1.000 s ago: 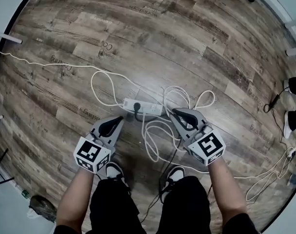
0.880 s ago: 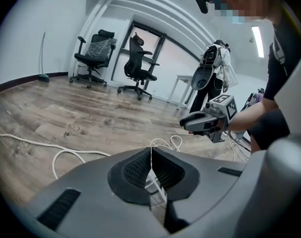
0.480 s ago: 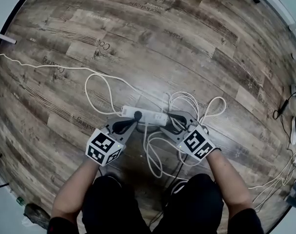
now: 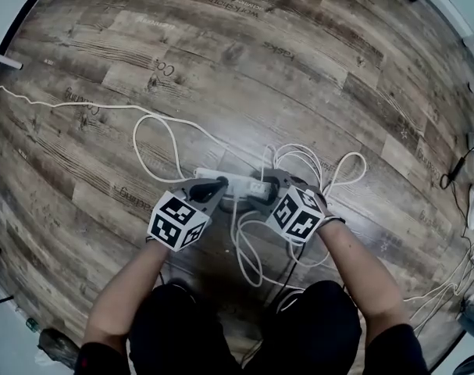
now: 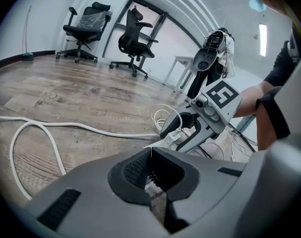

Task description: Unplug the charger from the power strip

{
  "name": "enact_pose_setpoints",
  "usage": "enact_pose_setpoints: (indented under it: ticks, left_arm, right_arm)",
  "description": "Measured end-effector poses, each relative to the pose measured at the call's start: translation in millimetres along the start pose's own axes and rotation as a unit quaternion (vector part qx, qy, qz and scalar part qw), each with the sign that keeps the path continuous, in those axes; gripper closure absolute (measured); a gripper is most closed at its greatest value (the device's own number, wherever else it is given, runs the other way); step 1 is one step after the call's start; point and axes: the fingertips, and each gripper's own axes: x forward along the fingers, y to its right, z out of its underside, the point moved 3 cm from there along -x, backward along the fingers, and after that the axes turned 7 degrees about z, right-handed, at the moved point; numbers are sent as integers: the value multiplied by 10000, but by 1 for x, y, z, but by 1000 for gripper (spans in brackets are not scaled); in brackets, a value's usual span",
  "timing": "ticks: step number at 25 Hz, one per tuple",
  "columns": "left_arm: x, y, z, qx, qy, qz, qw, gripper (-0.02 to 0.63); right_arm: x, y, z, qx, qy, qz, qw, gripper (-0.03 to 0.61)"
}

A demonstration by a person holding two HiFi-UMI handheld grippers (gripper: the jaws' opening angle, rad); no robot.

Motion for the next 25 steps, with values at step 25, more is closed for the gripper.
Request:
enact_pose_setpoints:
  ticks: [25]
  left_arm:
    - [10, -4, -2, -305, -162, 48, 9994, 595]
  right_arm:
    - [-4, 0, -7, -519, 148, 343, 9980, 472]
